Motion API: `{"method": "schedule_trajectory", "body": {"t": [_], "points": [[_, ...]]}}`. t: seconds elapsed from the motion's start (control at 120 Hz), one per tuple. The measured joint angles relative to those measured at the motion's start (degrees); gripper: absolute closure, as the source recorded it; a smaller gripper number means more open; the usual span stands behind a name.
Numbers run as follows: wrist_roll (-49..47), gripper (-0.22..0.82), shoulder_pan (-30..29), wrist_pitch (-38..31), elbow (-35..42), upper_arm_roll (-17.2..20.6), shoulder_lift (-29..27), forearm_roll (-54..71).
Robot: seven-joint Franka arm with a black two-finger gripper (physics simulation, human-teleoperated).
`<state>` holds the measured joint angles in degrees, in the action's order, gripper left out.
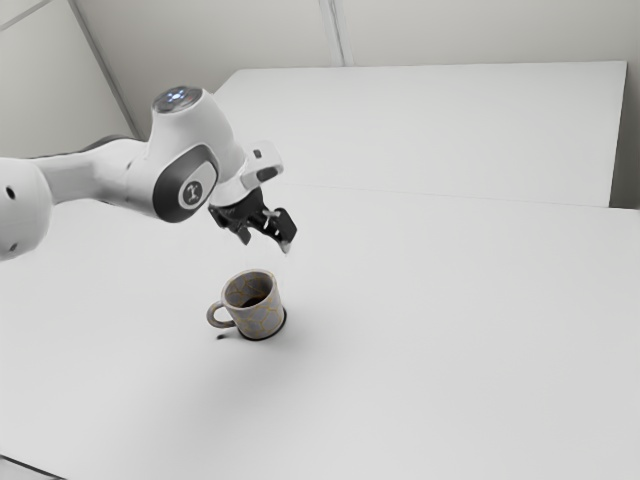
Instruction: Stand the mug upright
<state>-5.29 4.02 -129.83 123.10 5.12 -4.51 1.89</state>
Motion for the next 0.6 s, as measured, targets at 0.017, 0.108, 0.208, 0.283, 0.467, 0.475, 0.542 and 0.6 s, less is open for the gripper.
{"method": "schedule_trajectory", "body": {"t": [0.017, 0.108, 0.208, 0.283, 0.467, 0.475, 0.542, 0.6], "points": [[0.0, 0.05, -0.03, 1.0, -0.9, 0.04, 0.14, -0.19], [0.01, 0.04, -0.01, 6.24, -5.23, 0.09, 0.66, -0.9], [0.03, 0.03, -0.02, 11.53, -10.16, 0.13, 1.84, -1.27], [0.04, 0.03, -0.02, 15.47, -13.91, 0.13, 2.36, -1.41], [0.08, 0.02, -0.07, 24.5, -22.01, 0.07, 3.12, -1.51], [0.08, 0.02, -0.08, 24.88, -22.32, 0.07, 3.14, -1.51], [0.09, 0.02, -0.15, 27.79, -24.56, 0.07, 3.25, -1.52], [0.1, 0.02, -0.22, 29.98, -26.37, 0.07, 3.33, -1.51]]}}
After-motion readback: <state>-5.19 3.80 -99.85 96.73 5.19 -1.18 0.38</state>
